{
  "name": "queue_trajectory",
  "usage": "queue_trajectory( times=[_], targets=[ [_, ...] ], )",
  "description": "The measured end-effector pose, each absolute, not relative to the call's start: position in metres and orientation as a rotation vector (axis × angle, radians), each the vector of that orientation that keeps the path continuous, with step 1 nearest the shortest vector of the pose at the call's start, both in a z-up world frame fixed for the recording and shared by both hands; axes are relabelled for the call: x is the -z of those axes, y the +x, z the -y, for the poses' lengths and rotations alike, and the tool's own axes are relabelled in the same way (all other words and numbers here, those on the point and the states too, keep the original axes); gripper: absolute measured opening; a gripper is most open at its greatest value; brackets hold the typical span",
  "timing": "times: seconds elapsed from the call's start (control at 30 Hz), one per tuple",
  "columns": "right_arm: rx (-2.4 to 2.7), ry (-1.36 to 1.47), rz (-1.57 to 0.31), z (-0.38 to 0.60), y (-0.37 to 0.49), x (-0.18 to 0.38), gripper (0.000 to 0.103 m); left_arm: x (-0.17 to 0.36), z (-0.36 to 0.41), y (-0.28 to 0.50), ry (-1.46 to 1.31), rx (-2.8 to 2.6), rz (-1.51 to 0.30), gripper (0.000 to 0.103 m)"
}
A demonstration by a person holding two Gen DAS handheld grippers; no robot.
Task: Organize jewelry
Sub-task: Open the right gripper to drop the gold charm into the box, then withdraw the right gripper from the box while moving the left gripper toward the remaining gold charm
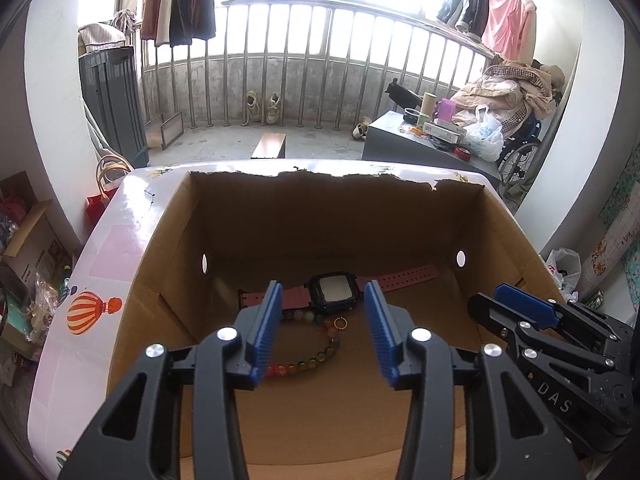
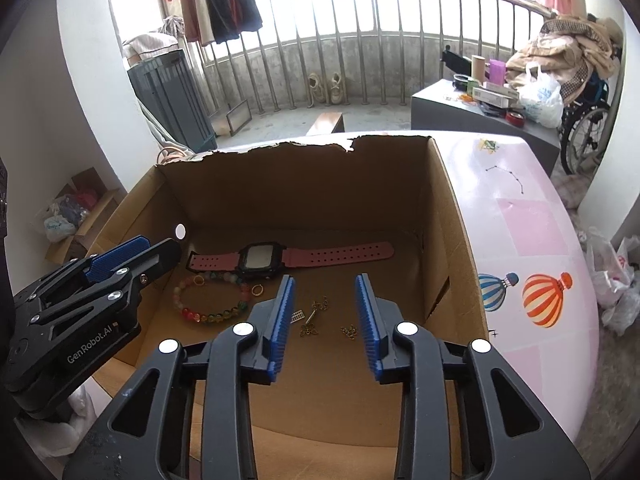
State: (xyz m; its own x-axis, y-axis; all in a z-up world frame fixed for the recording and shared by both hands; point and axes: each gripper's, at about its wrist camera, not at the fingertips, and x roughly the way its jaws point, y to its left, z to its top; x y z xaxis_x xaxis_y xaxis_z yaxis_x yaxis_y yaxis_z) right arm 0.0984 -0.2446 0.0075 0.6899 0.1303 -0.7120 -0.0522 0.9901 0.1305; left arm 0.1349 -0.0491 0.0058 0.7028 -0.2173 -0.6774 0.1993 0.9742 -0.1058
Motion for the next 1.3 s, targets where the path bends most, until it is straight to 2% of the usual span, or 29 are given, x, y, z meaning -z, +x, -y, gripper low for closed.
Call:
queue_trajectory(
  times=[0.2,0.4,0.47,0.77,0.9,1.1,1.3],
  targets=[
    [-0.082,0.099,-0.770,0.245,0.091,-0.014,0.050,-0.012,0.047,0.130,-0.012,0.224,-0.734,0.064],
    [-0.065,0.128,-0.716,0.254,0.075,-0.030,0.056,-0.023,0.043,0.121,-0.010,0.226,-0.711,0.070],
    [-0.058,0.132,-0.689,0.256,0.065,-0.039,0.063,-0.028,0.043,0.115,-0.001,0.228,-0.697,0.072],
    [-0.013,0.128,-0.603,0.273,0.017,-0.075,0.081,-0.059,0.036,0.074,0.034,0.270,-0.634,0.082],
    [-0.025,0.113,-0.613,0.278,0.000,-0.080,0.085,-0.074,0.029,0.058,0.030,0.256,-0.621,0.085],
    [-0.011,0.117,-0.625,0.283,-0.021,-0.077,0.088,-0.093,0.015,0.034,0.032,0.181,-0.571,0.097],
    [0.007,0.103,-0.651,0.281,-0.039,-0.063,0.092,-0.089,0.005,0.015,0.051,0.157,-0.595,0.097]
  ],
)
